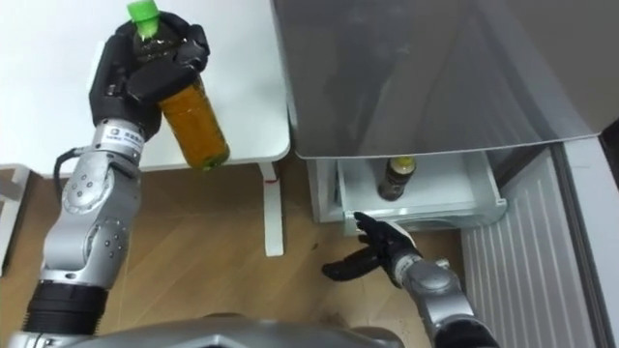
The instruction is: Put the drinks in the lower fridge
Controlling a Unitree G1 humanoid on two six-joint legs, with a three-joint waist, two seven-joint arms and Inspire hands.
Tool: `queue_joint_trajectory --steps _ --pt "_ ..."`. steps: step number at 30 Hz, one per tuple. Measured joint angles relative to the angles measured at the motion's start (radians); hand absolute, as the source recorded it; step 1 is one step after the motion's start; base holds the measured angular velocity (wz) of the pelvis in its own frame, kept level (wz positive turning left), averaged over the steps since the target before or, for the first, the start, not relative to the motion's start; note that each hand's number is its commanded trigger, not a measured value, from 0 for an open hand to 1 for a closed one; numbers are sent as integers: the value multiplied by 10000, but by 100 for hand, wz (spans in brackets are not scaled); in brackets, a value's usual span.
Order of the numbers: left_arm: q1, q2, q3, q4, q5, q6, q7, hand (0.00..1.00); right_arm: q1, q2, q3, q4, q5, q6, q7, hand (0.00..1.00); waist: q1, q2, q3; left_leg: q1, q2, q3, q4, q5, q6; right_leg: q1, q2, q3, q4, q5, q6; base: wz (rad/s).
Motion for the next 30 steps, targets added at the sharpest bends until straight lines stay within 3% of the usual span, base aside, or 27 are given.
queue_joint_trajectory --steps 4,9,14,30 --pt "476 -2 -439 -318 23 0 -102 100 188 -37 40 -1082 -20 1 476 0 13 1 1 -22 0 -60 28 1 -1 21 0 -132 7 0 0 5" --pt "534 15 -926 -321 9 5 -660 100 221 -122 423 -1914 15 23 1022 0 71 -27 19 -61 6 -58 78 0 -1 17 -1 -161 16 0 0 0" --pt "612 17 -958 -295 -1 41 -1115 100 226 -128 581 -2067 16 39 1652 0 171 -212 126 -129 10 -59 114 -1 -1 -26 1 -154 16 0 0 0" --pt "876 209 -1853 218 -93 56 -1567 100 236 -164 1295 -2589 112 36 2658 0 221 -298 122 -300 18 -76 194 2 2 -201 -5 -214 149 0 -1 0"
